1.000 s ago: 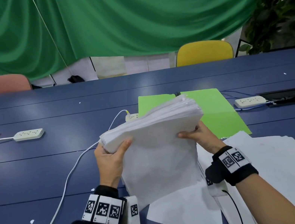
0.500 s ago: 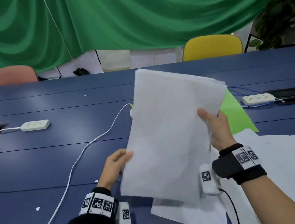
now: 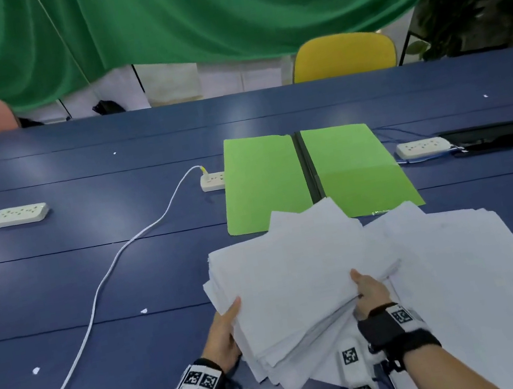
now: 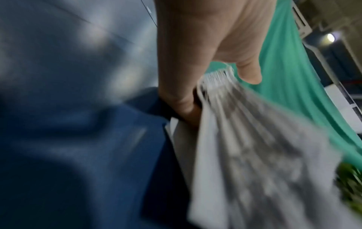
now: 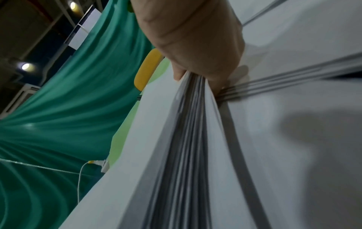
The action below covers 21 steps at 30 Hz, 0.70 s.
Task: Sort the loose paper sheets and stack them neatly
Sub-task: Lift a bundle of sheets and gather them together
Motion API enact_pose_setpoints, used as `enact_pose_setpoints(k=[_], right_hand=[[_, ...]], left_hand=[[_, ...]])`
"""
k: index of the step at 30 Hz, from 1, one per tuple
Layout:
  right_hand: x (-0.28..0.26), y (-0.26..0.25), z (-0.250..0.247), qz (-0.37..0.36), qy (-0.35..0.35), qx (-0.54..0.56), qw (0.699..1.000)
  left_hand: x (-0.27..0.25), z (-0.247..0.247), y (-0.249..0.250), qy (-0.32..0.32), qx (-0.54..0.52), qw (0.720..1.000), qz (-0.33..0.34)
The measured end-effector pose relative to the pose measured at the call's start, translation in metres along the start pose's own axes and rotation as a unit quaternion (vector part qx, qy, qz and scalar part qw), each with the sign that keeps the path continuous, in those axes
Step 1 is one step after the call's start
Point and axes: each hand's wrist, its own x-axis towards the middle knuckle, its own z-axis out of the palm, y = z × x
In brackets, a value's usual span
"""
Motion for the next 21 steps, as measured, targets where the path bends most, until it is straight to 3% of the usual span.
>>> enact_pose_setpoints(k=[2,5,8,10,13,15,17,19,21], right_hand=[[0.003,-0.001,-0.005,0.024,-0.022,0.077,0.996],[0.002,-0.005,-0.010,0.054,-0.067,0.053,0.995],[0.013,-0.024,-0.030,0.047,-0.078,0.119,0.989],[0.012,-0.045,-0.046,0.089,-0.113,0.155,0.977],[0.007,-0.073,-0.060,0.115,-0.201,0.047,0.972],[0.005,-0.086,-0.064,0.110,-0.307,-0.029,0.945],[0.004,-0.095,-0.068,0.113,-0.359,-0.067,0.924],[0.011,-0.104,-0.066,0.081,-0.356,-0.111,0.924],[0.018,-0.111,-0.064,-0.006,-0.325,-0.134,0.936]], left_hand=[[-0.001,0.007,-0.006,0.025,0.024,0.999,0.040],[0.000,0.017,-0.006,0.076,0.101,0.986,0.107],[-0.004,0.019,0.005,0.091,0.139,0.974,0.152],[-0.009,0.010,0.014,0.087,0.155,0.971,0.161],[-0.025,0.001,0.027,0.075,0.172,0.966,0.176],[-0.034,0.002,0.033,0.059,0.166,0.968,0.180],[-0.042,0.008,0.035,0.051,0.157,0.968,0.189],[-0.046,0.017,0.037,0.050,0.155,0.964,0.210],[-0.050,0.031,0.040,0.043,0.165,0.956,0.240]])
